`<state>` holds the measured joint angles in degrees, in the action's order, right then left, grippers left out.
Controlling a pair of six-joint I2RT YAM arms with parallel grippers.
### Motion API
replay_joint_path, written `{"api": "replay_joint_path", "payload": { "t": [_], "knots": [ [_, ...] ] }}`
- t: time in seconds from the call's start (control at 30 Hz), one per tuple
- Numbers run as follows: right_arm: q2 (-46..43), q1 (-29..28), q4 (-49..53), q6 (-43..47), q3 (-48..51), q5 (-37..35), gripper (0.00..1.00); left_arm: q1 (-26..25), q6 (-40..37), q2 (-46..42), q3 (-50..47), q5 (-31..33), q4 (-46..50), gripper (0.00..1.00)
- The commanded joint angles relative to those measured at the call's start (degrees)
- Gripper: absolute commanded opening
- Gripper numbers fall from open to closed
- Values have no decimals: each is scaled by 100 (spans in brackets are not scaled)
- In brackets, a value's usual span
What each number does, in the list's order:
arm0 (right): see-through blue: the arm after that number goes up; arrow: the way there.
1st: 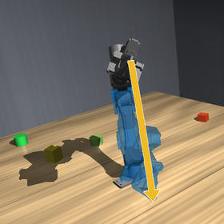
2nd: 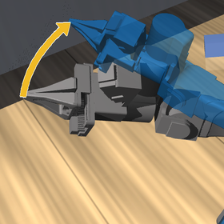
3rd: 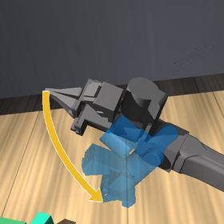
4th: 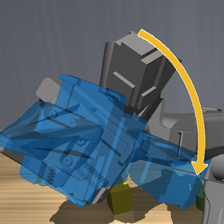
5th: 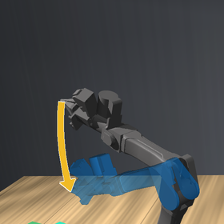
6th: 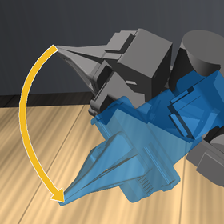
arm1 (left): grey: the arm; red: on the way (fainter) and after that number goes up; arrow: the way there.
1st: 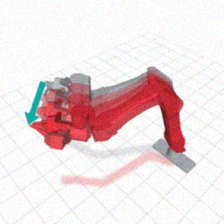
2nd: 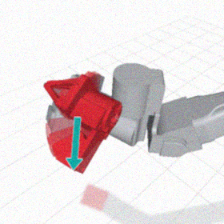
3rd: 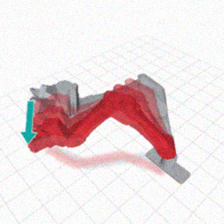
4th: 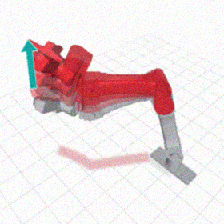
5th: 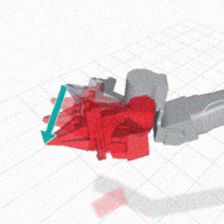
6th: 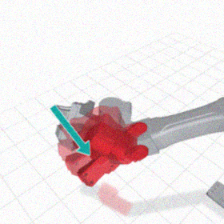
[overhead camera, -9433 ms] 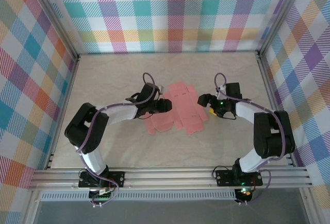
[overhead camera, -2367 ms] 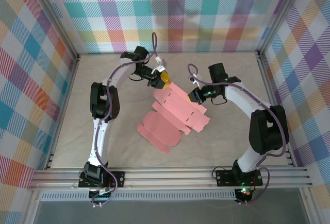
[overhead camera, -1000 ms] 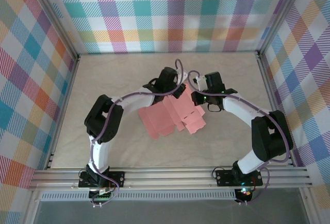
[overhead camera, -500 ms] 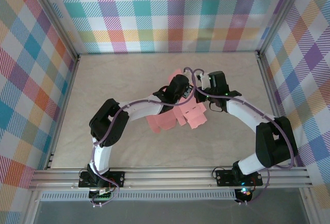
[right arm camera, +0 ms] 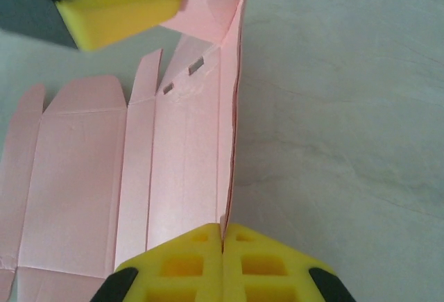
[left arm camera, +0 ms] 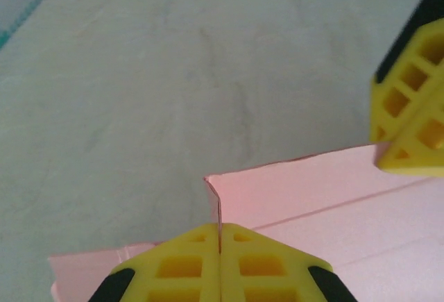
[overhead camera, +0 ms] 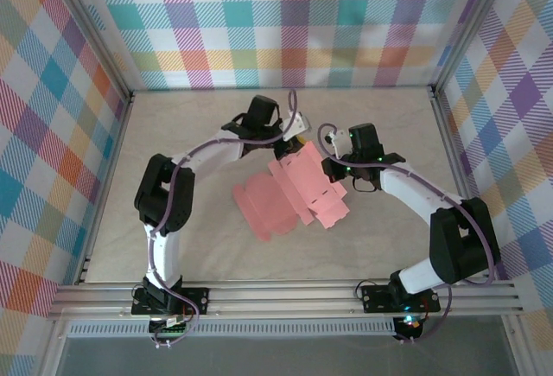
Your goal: Fold the paper box
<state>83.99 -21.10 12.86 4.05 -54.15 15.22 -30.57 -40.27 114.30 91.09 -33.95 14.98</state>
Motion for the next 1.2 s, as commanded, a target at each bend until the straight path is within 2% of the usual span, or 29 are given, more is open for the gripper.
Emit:
{"api": "replay_joint_path", "payload": {
  "t": [0.0, 0.07, 0.2, 0.3, 0.37, 0.5, 0.63, 0.77, 0.87, 1.1, 1.17],
  "knots": [
    [-285, -34, -113, 570, -61, 564, 0, 182, -1296, 273, 748, -1576, 2110, 5],
    [-304, -34, -58, 613, -76, 520, 0, 283, -1700, 447, 1120, -1712, 2726, 5],
    [-271, -36, -31, 598, -156, 377, 0, 315, -1700, 502, 1184, -1651, 2681, 5],
    [-229, -34, -119, 478, -184, 322, 0, 247, -1113, 349, 838, -1451, 1865, 5],
    [-203, -34, -243, 349, -188, 235, 0, 86, -564, 159, 434, -1061, 1013, 5],
    [-168, -34, -396, 210, -185, 2, 0, -406, 399, -203, -415, 560, -720, 6],
    [-185, -33, -493, -13, -149, -177, 0, -991, 965, -286, -954, 2721, -1991, 7],
    [-203, -34, -577, -85, -96, -250, 0, -1571, 1364, -119, -1116, 4719, -2808, 7],
    [-198, -34, -640, -129, -70, -275, 0, -1885, 1449, 85, -1043, 5652, -3066, 8],
    [-207, -17, -673, -134, -52, -422, 0, -1877, 1938, 174, -840, 5450, -2859, 12],
    [-207, 5, -697, -167, -35, -449, 0, -1743, 2199, 96, -866, 5138, -2756, 14]
  ]
}}
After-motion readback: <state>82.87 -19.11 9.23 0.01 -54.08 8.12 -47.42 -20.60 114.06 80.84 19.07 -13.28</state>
